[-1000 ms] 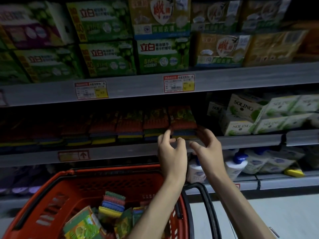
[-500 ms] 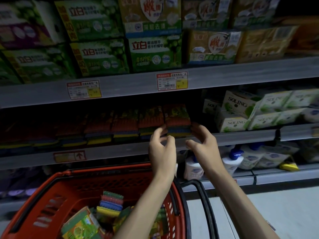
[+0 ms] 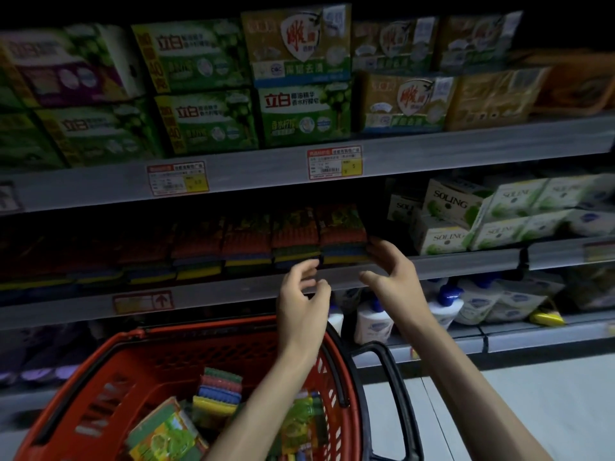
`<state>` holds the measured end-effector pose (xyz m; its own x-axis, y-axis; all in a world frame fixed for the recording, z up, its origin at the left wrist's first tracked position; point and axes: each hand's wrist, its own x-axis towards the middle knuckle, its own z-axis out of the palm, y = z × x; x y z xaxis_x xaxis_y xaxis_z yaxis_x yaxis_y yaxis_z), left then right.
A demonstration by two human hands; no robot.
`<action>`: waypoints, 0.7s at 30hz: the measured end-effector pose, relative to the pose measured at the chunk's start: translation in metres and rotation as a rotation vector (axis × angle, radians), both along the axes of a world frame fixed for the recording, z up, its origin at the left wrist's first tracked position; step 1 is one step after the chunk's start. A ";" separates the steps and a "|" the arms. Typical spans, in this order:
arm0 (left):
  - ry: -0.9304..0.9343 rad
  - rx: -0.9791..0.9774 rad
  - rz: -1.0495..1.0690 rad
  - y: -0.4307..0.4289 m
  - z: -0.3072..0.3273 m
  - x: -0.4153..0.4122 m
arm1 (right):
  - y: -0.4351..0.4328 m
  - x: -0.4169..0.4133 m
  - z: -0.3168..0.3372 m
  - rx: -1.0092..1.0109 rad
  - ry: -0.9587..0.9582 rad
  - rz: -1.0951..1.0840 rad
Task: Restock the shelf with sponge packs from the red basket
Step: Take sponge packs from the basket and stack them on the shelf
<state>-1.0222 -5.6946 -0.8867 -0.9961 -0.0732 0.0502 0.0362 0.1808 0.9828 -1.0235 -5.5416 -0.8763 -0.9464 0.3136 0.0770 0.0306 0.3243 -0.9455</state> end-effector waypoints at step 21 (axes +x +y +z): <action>0.263 -0.767 -0.345 -0.211 0.026 0.088 | -0.107 0.115 0.023 0.910 0.008 0.430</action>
<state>-0.9341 -5.9055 -0.8605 -0.9058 0.3775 0.1926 0.4184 0.7246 0.5476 -0.9087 -5.6488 -0.8530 -0.9638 -0.2357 0.1244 -0.2643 0.9053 -0.3326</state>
